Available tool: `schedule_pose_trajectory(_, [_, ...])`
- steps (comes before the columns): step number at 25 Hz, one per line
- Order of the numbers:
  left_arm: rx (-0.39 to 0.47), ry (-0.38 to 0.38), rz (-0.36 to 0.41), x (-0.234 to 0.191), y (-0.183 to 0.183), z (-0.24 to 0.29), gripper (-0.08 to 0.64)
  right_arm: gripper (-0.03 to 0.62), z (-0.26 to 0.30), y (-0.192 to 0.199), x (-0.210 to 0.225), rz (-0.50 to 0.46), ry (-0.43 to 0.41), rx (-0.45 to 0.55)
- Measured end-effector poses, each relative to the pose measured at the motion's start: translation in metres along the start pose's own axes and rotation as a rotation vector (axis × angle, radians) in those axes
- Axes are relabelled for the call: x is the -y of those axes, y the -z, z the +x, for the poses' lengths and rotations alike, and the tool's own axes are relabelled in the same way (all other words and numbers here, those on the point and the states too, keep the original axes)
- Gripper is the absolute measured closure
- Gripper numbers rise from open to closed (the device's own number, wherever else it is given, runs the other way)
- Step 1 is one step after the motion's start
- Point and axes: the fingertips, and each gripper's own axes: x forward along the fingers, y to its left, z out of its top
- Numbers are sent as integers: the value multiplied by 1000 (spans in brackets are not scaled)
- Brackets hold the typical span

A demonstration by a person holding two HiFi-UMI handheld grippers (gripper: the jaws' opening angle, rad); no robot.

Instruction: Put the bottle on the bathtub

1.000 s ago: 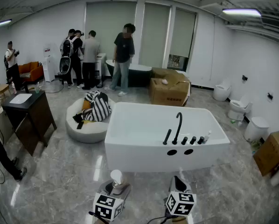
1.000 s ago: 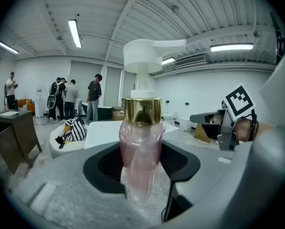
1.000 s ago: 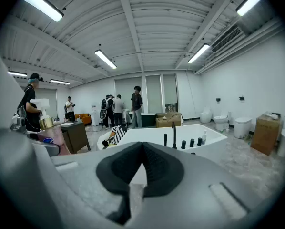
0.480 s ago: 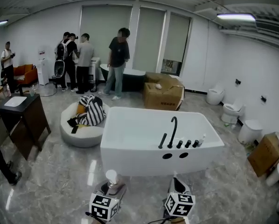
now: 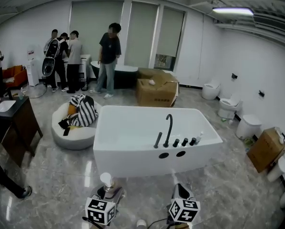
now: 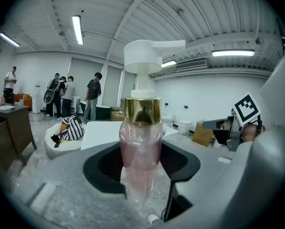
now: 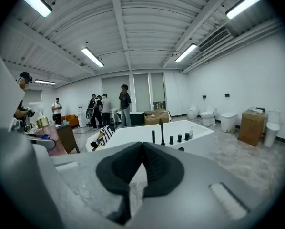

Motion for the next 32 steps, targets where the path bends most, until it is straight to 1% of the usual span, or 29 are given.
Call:
schedule_pose_trajectory(4, [-5,6,3,0,-5,20,333,589,16,-2,11,21,11,-5])
schedule_pose_trajectory(13, [-2,23,16,5,-26,72,333,589,62,-24,28,23,-9,5])
schedule_pose_trajectory(21, [-18,36,43,21,-45,137,333,589,107,-39,73,57,6,9])
schedule_pose_trajectory(27, [-23,70,69,39,-59,182,333,589,139,-46,113,103,23,2])
schedule_pose_trajectory(32, [-29,72,92,51,-68,213,333,589,163,-53,135,137,11,0])
